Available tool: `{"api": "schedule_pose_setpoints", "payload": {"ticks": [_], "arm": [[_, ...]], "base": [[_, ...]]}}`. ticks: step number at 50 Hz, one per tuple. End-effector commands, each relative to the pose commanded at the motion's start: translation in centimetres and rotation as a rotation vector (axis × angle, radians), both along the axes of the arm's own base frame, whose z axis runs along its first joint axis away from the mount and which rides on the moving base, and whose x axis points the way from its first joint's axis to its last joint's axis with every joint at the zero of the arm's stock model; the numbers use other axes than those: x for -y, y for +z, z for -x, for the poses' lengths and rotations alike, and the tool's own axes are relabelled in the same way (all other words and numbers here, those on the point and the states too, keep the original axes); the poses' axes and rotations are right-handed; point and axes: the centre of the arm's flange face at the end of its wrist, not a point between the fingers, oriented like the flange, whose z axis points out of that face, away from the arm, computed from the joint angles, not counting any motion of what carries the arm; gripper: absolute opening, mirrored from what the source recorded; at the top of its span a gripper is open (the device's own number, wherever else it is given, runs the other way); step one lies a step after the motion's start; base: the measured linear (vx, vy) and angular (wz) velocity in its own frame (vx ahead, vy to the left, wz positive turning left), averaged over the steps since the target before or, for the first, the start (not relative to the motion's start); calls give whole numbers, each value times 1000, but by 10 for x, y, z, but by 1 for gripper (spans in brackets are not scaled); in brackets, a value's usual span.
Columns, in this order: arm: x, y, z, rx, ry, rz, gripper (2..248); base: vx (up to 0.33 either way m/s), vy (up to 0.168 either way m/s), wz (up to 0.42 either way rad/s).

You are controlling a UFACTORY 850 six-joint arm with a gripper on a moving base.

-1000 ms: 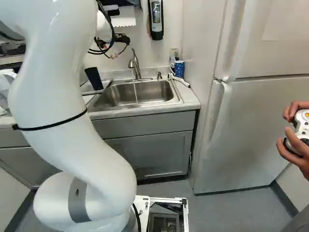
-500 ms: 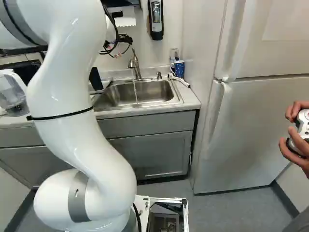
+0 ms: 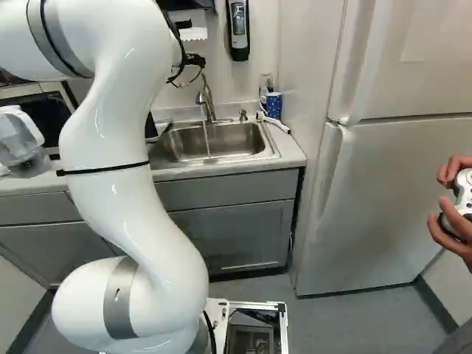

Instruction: Rinse the cup and place it in the tray

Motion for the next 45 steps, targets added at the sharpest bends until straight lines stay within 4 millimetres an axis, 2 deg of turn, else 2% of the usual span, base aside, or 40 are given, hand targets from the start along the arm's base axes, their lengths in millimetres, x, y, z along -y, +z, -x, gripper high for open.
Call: {"api": "schedule_pose_setpoints", "payload": {"ticks": [19,45], "arm": [[3,-2,-8,-8,-6,1,247],[3,-4,-8,-27,-6,5,247]], "base": [[0,0,0],[0,0,0]]}}
